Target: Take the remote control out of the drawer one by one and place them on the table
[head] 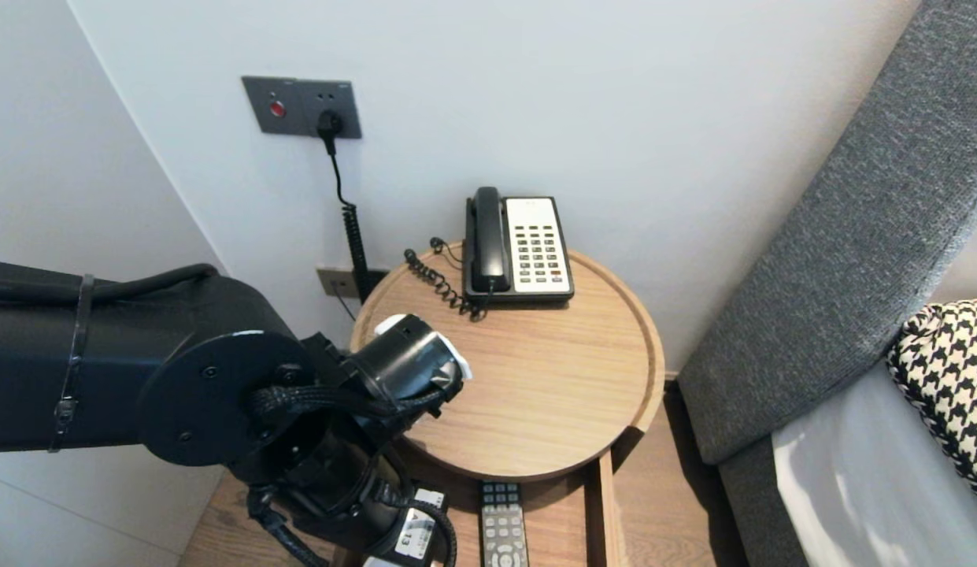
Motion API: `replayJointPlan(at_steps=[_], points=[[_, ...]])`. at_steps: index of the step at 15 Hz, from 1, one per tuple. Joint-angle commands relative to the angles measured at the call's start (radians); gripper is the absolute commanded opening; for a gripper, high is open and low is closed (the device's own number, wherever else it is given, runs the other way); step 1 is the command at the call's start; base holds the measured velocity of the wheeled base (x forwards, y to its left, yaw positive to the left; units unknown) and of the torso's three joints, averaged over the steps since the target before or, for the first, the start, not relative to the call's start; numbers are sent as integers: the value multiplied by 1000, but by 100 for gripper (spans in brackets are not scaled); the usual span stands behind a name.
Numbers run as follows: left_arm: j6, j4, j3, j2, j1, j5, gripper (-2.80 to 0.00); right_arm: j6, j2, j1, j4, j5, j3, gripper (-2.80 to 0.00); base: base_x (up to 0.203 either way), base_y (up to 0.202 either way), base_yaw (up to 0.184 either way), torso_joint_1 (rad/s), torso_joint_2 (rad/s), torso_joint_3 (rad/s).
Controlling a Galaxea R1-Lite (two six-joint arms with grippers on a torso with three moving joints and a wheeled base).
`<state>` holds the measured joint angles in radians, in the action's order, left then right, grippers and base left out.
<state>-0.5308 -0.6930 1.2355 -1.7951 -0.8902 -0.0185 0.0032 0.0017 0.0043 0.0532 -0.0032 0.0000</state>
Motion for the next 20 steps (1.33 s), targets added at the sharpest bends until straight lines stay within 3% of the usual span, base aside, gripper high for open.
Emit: replayJointPlan(at_steps=[1, 4, 20], points=[[-2, 7, 12, -18, -12, -62, 0, 1, 1, 0, 1, 0, 25, -280, 0, 0, 0, 0, 0, 0], [-1, 7, 12, -33, -12, -90, 0, 0, 1, 0, 0, 0, 25, -280, 0, 0, 0, 0, 0, 0], [-6, 48, -37, -79, -38, -78, 0, 0, 1, 0, 0, 0, 25, -280, 0, 0, 0, 0, 0, 0]])
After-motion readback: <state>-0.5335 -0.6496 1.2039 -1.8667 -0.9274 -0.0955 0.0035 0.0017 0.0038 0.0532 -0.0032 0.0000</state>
